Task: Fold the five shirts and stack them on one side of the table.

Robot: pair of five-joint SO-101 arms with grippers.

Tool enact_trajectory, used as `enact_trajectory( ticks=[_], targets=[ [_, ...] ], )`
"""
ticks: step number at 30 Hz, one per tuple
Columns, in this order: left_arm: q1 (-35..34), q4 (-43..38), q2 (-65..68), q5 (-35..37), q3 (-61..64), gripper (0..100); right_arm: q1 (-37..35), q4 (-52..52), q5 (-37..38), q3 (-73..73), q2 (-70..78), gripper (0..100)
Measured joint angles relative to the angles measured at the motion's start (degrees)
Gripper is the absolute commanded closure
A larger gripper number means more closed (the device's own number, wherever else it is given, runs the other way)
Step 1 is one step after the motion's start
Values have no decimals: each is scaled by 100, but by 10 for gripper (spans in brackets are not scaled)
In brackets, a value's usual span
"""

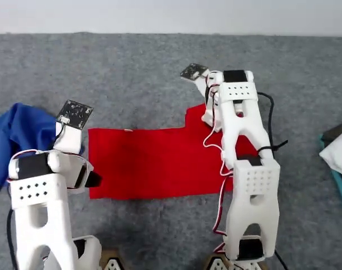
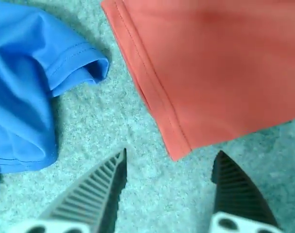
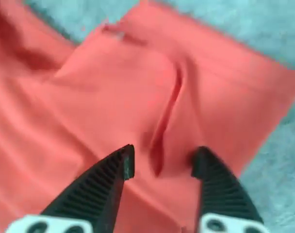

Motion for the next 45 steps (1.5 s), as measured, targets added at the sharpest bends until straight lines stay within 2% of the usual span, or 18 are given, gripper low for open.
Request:
enact_trajectory(
  ticks=[2,6,17,20,26,35,39,45],
  targets=[
    [0,0,0,0,0,724,9,-9,-229,-501,273,957],
    [0,0,0,0,0,724,149,9,-615,-1591,870,987],
    [0,0,0,0,0,724,378,571,-668,-3648,2154,991],
    [0,0,0,0,0,724,378,571,-686,-3824,2251,976],
    [0,0,0,0,0,724,378,571,-686,-3824,2233,834],
    [0,0,0,0,0,724,378,862,-686,-3824,1873,824],
    [0,0,0,0,0,724,404,870,-686,-3824,1873,772],
    [0,0,0,0,0,724,563,360,-703,-3824,2242,771]
  ],
)
